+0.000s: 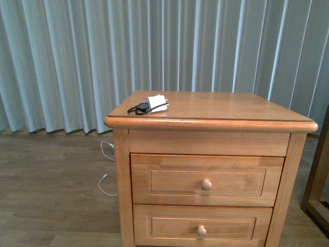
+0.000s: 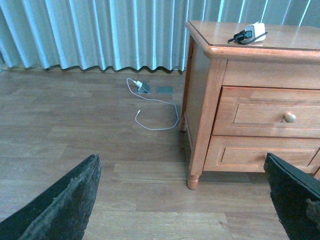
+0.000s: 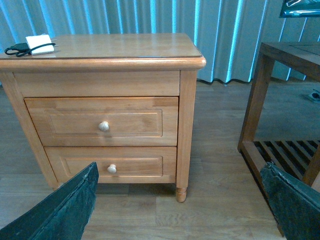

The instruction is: Put charger into drawer

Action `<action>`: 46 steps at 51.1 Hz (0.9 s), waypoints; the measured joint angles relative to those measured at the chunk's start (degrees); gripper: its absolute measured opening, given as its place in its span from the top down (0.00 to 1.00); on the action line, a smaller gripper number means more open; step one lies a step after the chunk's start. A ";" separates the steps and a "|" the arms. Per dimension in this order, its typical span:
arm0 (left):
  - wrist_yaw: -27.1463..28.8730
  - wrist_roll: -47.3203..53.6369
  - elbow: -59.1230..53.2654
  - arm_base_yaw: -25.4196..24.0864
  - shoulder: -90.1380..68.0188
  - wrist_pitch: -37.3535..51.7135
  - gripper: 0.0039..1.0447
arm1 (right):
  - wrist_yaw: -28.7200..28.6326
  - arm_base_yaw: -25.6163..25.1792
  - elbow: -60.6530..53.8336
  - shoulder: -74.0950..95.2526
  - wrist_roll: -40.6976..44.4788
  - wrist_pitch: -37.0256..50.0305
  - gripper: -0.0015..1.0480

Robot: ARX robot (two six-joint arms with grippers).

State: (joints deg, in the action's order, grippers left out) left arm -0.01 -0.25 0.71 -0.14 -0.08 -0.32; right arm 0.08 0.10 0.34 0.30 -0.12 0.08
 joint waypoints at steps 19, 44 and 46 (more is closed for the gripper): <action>0.00 0.00 0.00 0.00 0.00 0.00 0.05 | 0.00 0.00 -0.02 0.00 0.00 0.00 0.08; 0.00 0.00 0.00 0.00 0.00 0.00 0.05 | 0.00 0.00 0.00 0.00 0.00 0.00 0.08; 0.00 0.00 0.00 0.00 0.00 0.00 0.05 | 0.00 0.00 0.00 0.00 0.00 0.00 0.08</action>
State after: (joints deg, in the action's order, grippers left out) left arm -0.01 -0.25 0.71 -0.14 -0.08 -0.32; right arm 0.08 0.10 0.34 0.30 -0.12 0.08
